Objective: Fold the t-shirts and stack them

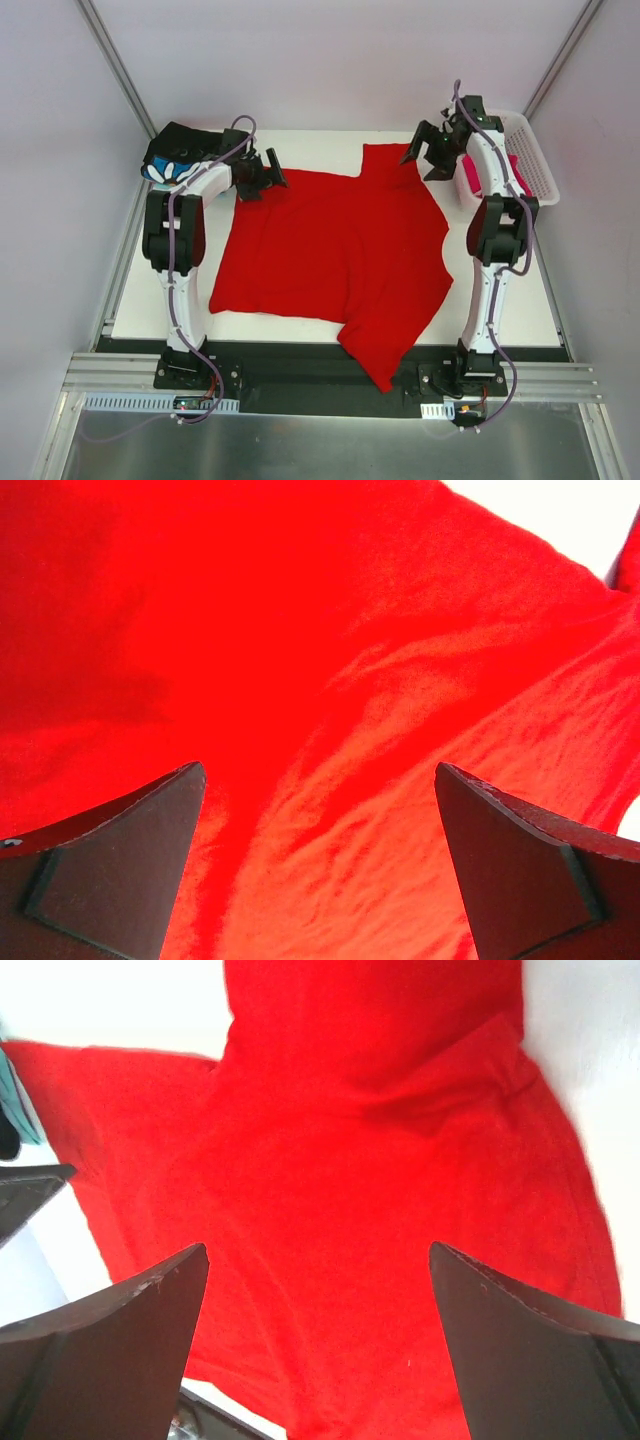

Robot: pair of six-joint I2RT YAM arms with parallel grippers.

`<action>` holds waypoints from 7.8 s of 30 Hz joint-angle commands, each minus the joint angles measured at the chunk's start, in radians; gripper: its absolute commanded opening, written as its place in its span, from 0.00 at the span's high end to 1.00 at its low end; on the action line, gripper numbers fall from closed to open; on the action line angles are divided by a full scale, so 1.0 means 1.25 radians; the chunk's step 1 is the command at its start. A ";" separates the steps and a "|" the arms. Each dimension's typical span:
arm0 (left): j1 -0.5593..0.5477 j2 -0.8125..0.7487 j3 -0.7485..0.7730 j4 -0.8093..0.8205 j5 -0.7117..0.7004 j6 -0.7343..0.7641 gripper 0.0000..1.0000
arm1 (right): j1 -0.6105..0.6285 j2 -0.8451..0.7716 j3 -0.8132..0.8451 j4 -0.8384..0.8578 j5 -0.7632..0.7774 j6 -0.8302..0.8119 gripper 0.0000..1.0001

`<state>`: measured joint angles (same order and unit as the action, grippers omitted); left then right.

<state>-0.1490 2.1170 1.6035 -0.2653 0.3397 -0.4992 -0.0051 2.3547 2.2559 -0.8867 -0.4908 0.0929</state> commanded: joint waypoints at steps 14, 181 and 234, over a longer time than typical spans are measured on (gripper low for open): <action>-0.013 -0.016 0.135 -0.212 -0.210 0.159 0.01 | 0.210 0.038 0.059 -0.173 0.431 -0.092 0.04; -0.339 -0.632 -0.453 -0.356 -0.262 -0.072 0.01 | 0.699 -0.697 -1.086 0.055 0.386 0.068 0.30; -0.337 -0.620 -0.450 -0.349 -0.261 -0.092 0.01 | 0.858 -0.864 -1.063 -0.118 0.185 0.138 0.25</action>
<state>-0.5640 1.3743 1.0321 -0.6945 0.0242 -0.5926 1.0760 1.2793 0.9165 -0.9833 -0.3134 0.2691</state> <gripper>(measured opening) 0.992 0.741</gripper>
